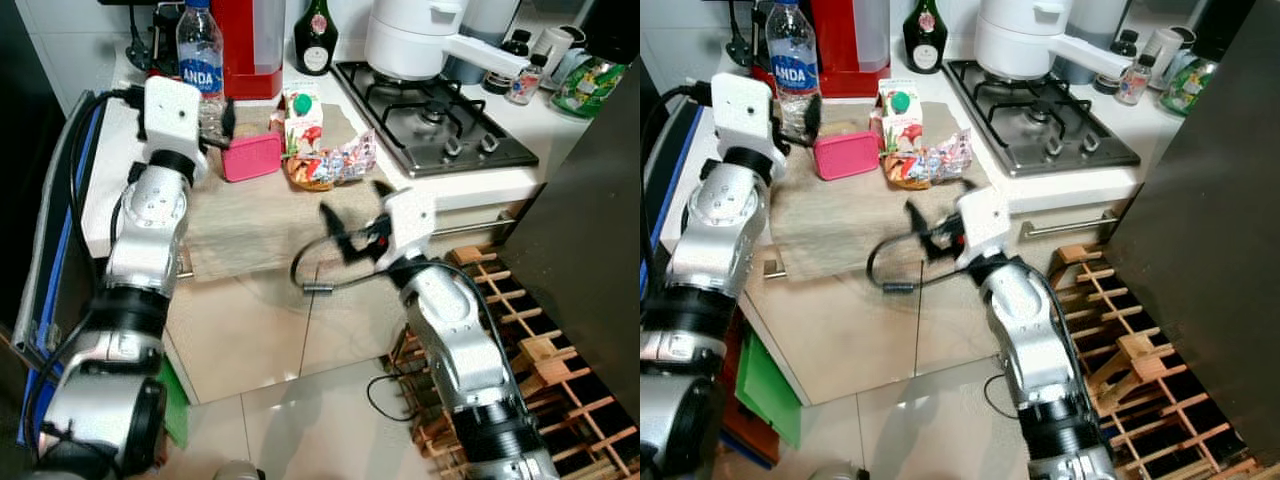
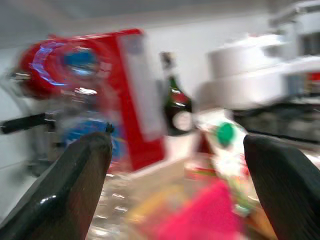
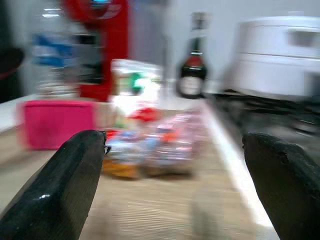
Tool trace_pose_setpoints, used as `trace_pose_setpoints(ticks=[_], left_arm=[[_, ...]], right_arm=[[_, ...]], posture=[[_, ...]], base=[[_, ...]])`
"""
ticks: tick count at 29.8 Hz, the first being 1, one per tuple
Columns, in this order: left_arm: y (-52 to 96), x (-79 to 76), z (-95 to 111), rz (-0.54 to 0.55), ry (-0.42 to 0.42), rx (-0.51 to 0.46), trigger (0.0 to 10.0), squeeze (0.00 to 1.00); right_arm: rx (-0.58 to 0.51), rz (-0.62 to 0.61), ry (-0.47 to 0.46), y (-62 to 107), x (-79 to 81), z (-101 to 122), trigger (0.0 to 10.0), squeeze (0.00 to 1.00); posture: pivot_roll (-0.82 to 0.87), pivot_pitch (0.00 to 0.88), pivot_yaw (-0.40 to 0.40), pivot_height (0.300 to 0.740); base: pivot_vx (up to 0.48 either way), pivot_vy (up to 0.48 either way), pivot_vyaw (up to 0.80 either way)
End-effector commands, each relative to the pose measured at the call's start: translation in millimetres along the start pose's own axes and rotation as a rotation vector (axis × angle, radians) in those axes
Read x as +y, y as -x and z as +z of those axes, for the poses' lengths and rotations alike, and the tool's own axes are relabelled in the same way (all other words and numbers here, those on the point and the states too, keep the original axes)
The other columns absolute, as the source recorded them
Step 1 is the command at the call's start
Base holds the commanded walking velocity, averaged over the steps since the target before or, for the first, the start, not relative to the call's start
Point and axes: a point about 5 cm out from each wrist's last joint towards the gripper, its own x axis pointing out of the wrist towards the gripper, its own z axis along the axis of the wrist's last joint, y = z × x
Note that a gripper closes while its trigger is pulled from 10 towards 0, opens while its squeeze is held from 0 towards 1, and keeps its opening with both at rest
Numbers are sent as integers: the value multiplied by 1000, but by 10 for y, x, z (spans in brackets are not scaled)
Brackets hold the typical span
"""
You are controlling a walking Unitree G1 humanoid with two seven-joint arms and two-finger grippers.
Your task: Restocking fridge
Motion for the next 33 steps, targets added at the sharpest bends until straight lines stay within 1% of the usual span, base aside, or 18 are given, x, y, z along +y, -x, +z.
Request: trace_pose_setpoints(ticks=[1, 3, 4, 7, 8, 9, 10, 13, 15, 17, 19, 23, 25, 27, 28, 30, 31, 33], left_arm=[[-20, -21, 98, -16, 16, -32, 10000, 0], [-18, -32, 120, -19, 23, -47, 10000, 0], [-42, -37, 204, -57, 26, -97, 10000, 0], [-142, -13, 284, -156, 10, -112, 10000, 0], [-142, -13, 284, -156, 10, -112, 10000, 0], [-202, 0, 308, -204, -7, -110, 10000, 0], [-297, 26, 334, -272, -17, -95, 10000, 0], [-388, 37, 323, -319, -13, -62, 10000, 0], [-504, -19, 288, -393, 2, -2, 10000, 0], [-566, -91, 240, -450, 6, 61, 10000, 0], [-584, -144, 187, -488, 10, 111, 10000, 0], [-578, -226, 70, -566, 35, 205, 10000, 0], [-579, -232, 52, -577, 38, 221, 10000, 0], [-578, -232, 41, -581, 44, 233, 10000, 0], [-572, -223, 21, -601, 43, 261, 10000, 0], [-570, -220, 18, -609, 46, 268, 10000, 0], [-558, -189, 4, -626, 39, 288, 10000, 0], [-551, -159, -11, -629, 54, 310, 10000, 0]], right_arm=[[21, -46, -16, 13, -78, -43, 10000, 0], [21, -51, -16, 8, -91, -43, 10000, 0], [8, -58, -19, -13, -98, -14, 10000, 0], [-13, -72, -5, -3, -120, 37, 10000, 0], [-13, -72, -5, -3, -120, 37, 10000, 0], [-15, -87, 17, 24, -148, 45, 10000, 0], [-7, -118, 62, 85, -209, 39, 10000, 0], [12, -143, 94, 165, -271, 7, 10000, 0], [35, -179, 103, 285, -349, -40, 10000, 0], [46, -203, 96, 368, -383, -74, 10000, 0], [49, -208, 80, 420, -355, -93, 10000, 0], [38, -166, 70, 511, -201, -69, 10000, 0], [37, -155, 76, 576, -153, -51, 10000, 0], [43, -162, 73, 621, -149, -52, 10000, 0], [62, -187, 68, 698, -168, -57, 10000, 0], [67, -194, 67, 723, -173, -56, 10000, 0], [80, -206, 69, 815, -174, -43, 10000, 0], [94, -214, 67, 862, -172, -44, 10000, 0]], posture=[[35, 0, -20, 740], [36, 0, -20, 740], [35, 0, -21, 740], [25, 0, -20, 740], [25, 0, -20, 740], [11, 0, -9, 740], [-9, 0, 8, 740], [-36, 0, 36, 740], [-48, 0, 67, 740], [-50, 0, 76, 740], [-56, 0, 103, 740], [-83, 0, 141, 740], [-102, 0, 156, 740], [-118, 0, 160, 740], [-138, 0, 165, 740], [-138, 0, 165, 740], [-152, 1, 166, 740], [-153, 6, 168, 740]], base=[[0, 0, 0], [0, 0, 0], [0, 0, 0], [0, 0, 0], [0, 0, 0], [0, 0, 0], [0, 0, 0], [0, 0, 0], [0, 0, 0], [0, 0, 0], [0, 0, 0], [0, 0, 0], [0, 0, 0], [0, 0, 0], [0, 0, 0], [0, 0, 0], [0, 0, 0], [0, 0, 0]])
